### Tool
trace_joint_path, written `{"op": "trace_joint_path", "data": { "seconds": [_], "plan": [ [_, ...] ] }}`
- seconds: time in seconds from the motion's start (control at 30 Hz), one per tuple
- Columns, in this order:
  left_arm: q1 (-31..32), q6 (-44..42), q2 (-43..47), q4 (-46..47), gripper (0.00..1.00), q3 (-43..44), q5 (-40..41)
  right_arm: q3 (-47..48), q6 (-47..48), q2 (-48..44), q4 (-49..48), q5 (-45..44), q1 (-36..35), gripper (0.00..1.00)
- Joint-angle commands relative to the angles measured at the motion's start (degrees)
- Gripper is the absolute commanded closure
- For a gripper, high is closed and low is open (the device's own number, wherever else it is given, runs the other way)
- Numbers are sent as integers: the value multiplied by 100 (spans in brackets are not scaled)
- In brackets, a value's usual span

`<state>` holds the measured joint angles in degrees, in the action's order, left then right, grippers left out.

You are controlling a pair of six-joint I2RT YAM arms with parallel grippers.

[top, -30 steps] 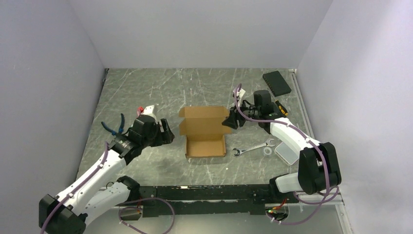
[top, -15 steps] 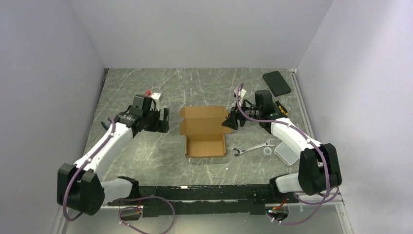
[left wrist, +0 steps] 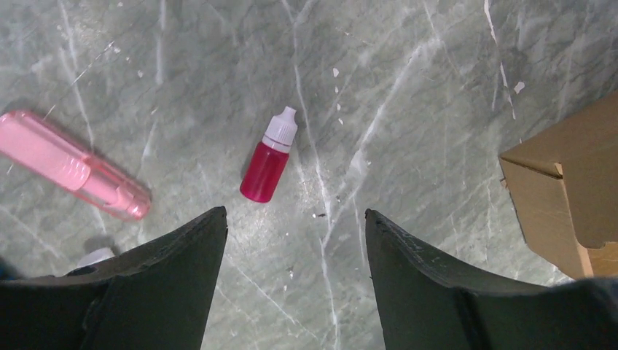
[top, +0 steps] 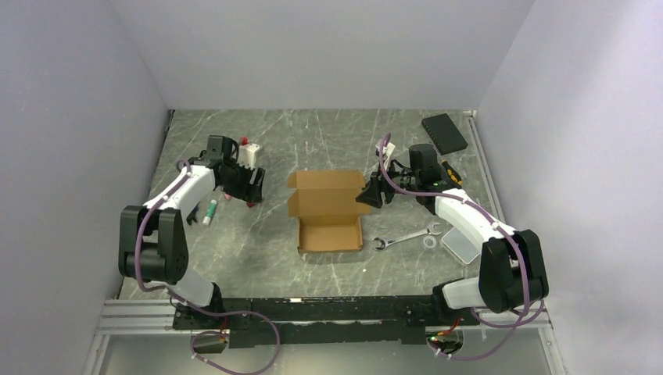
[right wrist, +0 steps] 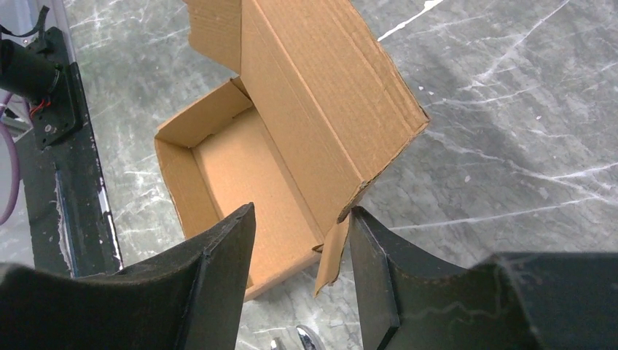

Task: Fold the paper box

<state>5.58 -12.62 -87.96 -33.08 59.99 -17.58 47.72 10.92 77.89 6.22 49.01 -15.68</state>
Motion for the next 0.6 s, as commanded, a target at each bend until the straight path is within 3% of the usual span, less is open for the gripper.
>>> {"op": "trace_joint_path", "data": {
  "seconds": [0.0, 0.1, 0.3, 0.57],
  "plan": [
    [-5, -527, -207, 319, 27, 210, -459, 158, 24, -30, -149, 196, -4, 47],
    [4, -556, -374, 505, 28, 168, -375, 166, 33, -4, -135, 205, -6, 47],
    [118, -537, -967, 309, 41, 469, 43, 167, 42, 20, -132, 205, -13, 47],
    [294, -540, -1347, 359, 47, 539, 759, 158, 41, 51, -135, 205, -14, 47]
  ]
}}
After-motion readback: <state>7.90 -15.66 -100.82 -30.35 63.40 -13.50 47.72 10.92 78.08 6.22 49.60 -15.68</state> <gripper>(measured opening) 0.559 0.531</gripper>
